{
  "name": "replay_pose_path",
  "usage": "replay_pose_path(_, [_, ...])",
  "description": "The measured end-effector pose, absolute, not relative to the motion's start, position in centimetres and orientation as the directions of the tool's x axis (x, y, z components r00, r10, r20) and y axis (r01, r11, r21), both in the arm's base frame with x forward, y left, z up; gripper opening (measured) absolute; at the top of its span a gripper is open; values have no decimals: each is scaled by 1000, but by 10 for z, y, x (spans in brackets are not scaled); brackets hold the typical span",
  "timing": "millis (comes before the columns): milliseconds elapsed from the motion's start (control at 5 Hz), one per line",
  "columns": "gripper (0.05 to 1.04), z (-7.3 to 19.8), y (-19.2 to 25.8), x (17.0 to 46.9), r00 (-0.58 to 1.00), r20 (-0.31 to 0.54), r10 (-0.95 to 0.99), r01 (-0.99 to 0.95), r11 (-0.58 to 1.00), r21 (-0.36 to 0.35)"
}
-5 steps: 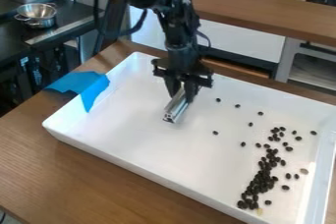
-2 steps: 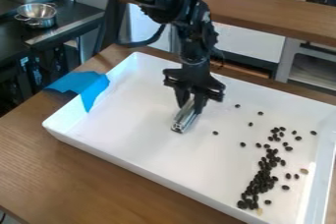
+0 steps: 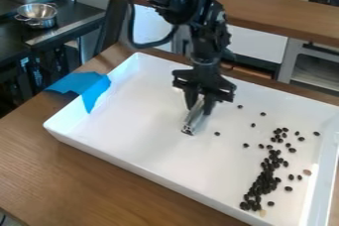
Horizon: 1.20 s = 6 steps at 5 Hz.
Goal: Sweep into pile
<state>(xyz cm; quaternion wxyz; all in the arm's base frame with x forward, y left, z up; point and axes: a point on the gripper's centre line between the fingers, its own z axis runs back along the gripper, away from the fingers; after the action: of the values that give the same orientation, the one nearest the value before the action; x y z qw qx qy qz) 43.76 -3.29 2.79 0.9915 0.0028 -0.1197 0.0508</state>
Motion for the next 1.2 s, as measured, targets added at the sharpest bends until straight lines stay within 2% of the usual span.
replay_pose_path(400, [369, 27, -78, 430, 975, 210, 78, -74, 997, -25])
replay_pose_path(800, [369, 23, -102, 424, 975, 215, 56, -50, 998, -33])
replay_pose_path(1200, [369, 25, -147, 413, 977, 210, 26, -10, 997, -77])
